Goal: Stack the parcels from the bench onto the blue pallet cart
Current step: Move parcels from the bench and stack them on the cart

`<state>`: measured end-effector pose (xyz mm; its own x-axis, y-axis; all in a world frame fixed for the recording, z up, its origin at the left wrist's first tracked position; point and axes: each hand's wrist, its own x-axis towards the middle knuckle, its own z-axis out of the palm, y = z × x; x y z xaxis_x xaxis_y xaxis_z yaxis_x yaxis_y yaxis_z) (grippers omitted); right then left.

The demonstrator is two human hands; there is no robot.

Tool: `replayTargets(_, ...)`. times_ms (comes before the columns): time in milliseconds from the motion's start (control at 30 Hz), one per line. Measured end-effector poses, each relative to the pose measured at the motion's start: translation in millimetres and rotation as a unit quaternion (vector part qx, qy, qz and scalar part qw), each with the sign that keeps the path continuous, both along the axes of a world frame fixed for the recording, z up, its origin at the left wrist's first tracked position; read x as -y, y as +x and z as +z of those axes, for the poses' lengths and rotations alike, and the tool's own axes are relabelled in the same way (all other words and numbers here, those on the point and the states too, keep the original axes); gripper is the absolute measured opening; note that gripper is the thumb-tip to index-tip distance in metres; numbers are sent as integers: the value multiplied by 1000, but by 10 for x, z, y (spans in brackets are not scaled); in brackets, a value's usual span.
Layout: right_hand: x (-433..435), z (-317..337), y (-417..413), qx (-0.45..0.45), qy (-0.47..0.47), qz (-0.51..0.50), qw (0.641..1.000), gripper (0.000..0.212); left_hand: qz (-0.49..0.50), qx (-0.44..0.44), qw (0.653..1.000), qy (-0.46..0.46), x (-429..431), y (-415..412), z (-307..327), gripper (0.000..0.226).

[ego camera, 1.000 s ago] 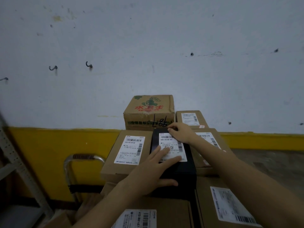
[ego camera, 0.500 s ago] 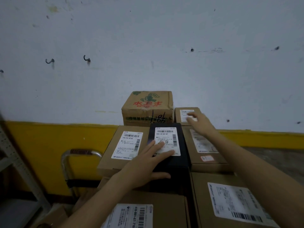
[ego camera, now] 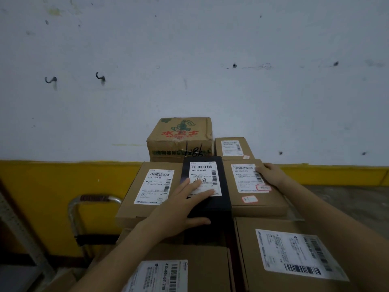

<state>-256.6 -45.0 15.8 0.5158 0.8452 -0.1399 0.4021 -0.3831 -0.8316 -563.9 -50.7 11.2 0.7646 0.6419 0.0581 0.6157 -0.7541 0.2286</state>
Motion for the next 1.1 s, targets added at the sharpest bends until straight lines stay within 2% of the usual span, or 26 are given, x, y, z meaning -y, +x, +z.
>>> replayTargets(100, 9, 10, 3, 6, -6, 0, 1000, 51, 8, 10, 1000, -10, 22, -4, 20, 75)
replayTargets(233, 105, 81, 84, 24, 15, -18, 999, 54, 43, 26, 998, 27, -23, -201, 187, 77)
replayTargets(367, 416, 77, 180, -3, 23, -25, 999, 55, 118, 79, 990, -3, -115, -679, 294, 77)
replayTargets(467, 581, 23, 116, -17, 14, -7, 1000, 55, 185, 60, 981, 1, -228, -933, 201, 69)
replayTargets(533, 595, 11, 15, -38, 20, 12, 999, 55, 230, 40, 972, -31, -296, -996, 110, 64)
replayTargets(600, 570, 14, -77, -49, 30, 19, 998, 56, 254, 63, 960, -97, -322, -985, 30, 62)
replayTargets(733, 534, 0, -181, -11, 32, 6, 999, 59, 263, 140, 944, -143, -310, -891, -52, 60)
replayTargets(1100, 538, -13, -181, -4, 29, -3, 1000, 61, 264, 137, 942, -152, -339, -884, -89, 61)
